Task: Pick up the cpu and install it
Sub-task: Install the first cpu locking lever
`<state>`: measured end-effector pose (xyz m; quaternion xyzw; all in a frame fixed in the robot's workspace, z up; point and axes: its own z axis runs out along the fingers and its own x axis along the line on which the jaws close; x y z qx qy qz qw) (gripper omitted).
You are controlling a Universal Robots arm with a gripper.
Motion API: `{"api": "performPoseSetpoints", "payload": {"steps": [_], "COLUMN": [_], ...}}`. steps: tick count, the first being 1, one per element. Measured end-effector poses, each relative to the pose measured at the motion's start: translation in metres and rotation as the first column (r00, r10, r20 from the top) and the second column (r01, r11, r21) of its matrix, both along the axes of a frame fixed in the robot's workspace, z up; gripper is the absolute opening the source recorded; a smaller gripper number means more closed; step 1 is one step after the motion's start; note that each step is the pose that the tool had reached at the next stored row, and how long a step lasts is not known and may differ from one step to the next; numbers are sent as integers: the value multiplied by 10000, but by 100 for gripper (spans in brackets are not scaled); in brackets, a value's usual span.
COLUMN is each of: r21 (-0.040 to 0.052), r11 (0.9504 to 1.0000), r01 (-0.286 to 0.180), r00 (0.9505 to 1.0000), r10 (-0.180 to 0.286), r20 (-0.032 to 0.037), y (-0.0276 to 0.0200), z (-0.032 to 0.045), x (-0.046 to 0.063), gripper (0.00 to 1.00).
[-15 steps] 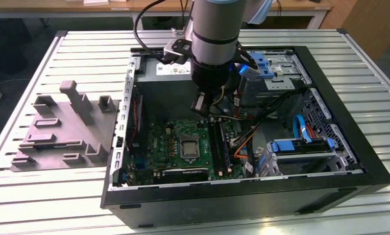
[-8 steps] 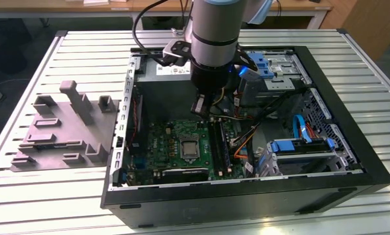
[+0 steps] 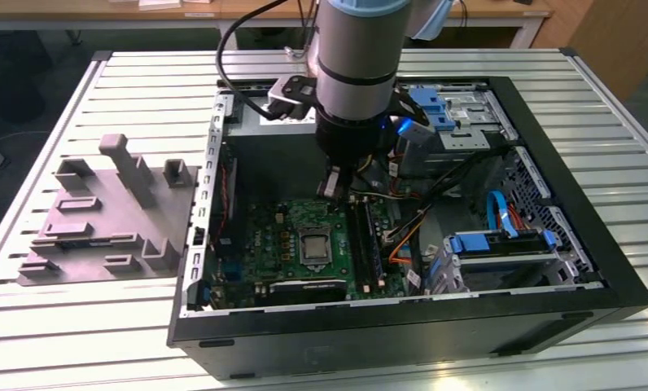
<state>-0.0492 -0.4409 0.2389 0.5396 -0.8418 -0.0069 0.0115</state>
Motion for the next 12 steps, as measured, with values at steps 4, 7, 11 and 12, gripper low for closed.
{"api": "performPoseSetpoints", "payload": {"steps": [4,7,11,12], "r21": [0,-21,-48,-47], "r11": [10000,10000,9998,9995], "r01": [0,0,-182,-312], "r00": [10000,10000,9998,9995], "r10": [0,0,182,312], "r20": [0,0,0,0], "y": [-3,-6,-25,-25], "z": [0,0,-6,-9], "x": [0,0,0,0], "gripper": [11,11,11,11]}}
